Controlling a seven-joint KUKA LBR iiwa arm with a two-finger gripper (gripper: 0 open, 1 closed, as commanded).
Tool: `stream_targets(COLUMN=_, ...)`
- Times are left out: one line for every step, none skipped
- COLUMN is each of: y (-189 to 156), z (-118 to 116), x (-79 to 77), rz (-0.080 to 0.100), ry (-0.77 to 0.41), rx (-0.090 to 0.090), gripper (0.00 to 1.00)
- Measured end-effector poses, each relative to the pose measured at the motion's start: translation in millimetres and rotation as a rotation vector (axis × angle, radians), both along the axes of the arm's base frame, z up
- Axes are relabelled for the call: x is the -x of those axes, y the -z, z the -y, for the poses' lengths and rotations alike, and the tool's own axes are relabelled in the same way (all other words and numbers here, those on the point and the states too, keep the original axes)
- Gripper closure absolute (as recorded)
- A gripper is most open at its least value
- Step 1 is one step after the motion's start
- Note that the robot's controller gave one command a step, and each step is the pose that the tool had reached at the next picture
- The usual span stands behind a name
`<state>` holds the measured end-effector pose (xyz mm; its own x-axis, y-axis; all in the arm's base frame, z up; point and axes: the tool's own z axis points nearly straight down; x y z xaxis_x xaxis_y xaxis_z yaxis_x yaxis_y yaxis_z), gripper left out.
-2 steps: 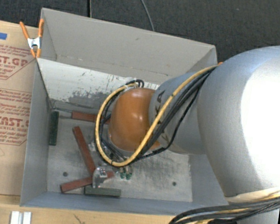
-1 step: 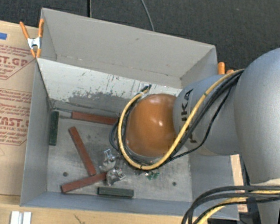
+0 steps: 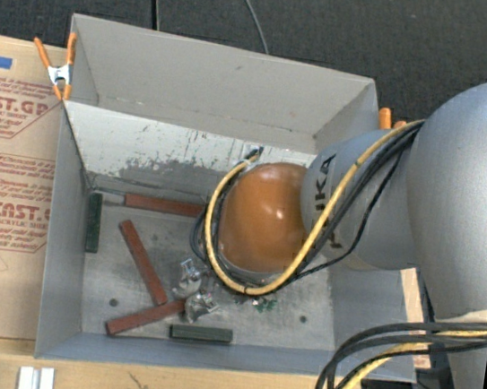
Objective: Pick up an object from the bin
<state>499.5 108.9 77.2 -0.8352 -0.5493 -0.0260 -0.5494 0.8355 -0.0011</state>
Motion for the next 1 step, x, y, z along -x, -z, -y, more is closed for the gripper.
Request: stream_targets(y=-204.1, z=25.1, x=9.3, rz=-0.023, ry=-0.179, rx=0.014, gripper=1.0)
